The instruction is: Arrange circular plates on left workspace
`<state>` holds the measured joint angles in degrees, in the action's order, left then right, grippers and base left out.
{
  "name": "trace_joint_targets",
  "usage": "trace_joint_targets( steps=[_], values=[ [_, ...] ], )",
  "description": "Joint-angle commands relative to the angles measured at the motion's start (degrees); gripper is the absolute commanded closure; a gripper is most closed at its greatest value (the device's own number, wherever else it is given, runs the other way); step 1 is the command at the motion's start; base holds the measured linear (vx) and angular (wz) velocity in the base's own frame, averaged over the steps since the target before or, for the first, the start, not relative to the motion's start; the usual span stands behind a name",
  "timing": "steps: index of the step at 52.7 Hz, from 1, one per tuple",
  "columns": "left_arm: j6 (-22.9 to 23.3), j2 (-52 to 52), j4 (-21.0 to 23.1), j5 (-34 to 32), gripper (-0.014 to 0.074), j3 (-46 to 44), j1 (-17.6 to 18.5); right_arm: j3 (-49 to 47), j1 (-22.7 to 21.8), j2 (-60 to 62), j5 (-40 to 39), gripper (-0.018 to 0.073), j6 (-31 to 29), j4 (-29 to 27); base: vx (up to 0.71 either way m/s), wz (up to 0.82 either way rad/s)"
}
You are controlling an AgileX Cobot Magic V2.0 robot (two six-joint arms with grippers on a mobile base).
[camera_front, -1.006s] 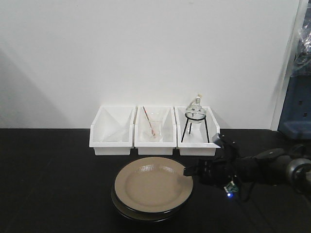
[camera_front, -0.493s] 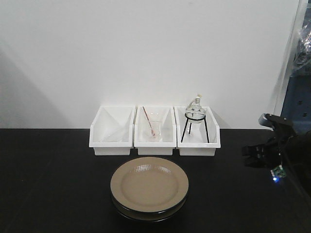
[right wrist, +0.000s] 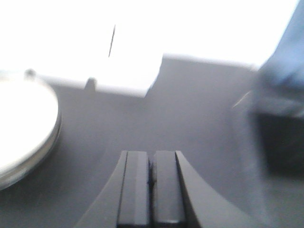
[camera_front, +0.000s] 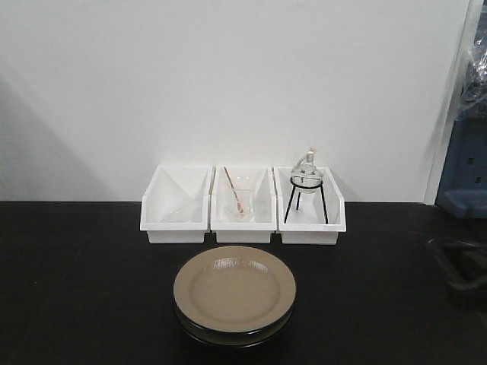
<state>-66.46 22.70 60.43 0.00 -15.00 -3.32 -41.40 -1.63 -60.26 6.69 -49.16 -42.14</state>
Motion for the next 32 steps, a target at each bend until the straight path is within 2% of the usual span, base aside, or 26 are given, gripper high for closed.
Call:
trace_joint_targets(
  steps=[1, 7, 22, 32],
  values=[
    [0.15, 0.32, 0.25, -1.67, 0.0596, -1.42, 0.35, 6.44, 0.44, 11.77, -12.92, 0.0563, -2.37, -3.94, 0.00, 0.00],
    [0.15, 0.32, 0.25, -1.67, 0.0596, -1.42, 0.35, 12.94, 0.44, 21.69, -18.59, 0.0563, -2.44, -3.69, 0.00, 0.00],
    [0.15, 0.32, 0.24, -1.38, 0.0596, -1.42, 0.35, 17.02, 0.44, 33.93, -19.34, 0.0560, -2.57, -3.51, 0.00, 0.00],
    [0.15, 0.32, 0.24, -0.34, 0.0596, -1.42, 0.35, 17.02, 0.44, 38.26, -17.92, 0.0560, -2.09, -8.29, 0.00, 0.00]
  ],
)
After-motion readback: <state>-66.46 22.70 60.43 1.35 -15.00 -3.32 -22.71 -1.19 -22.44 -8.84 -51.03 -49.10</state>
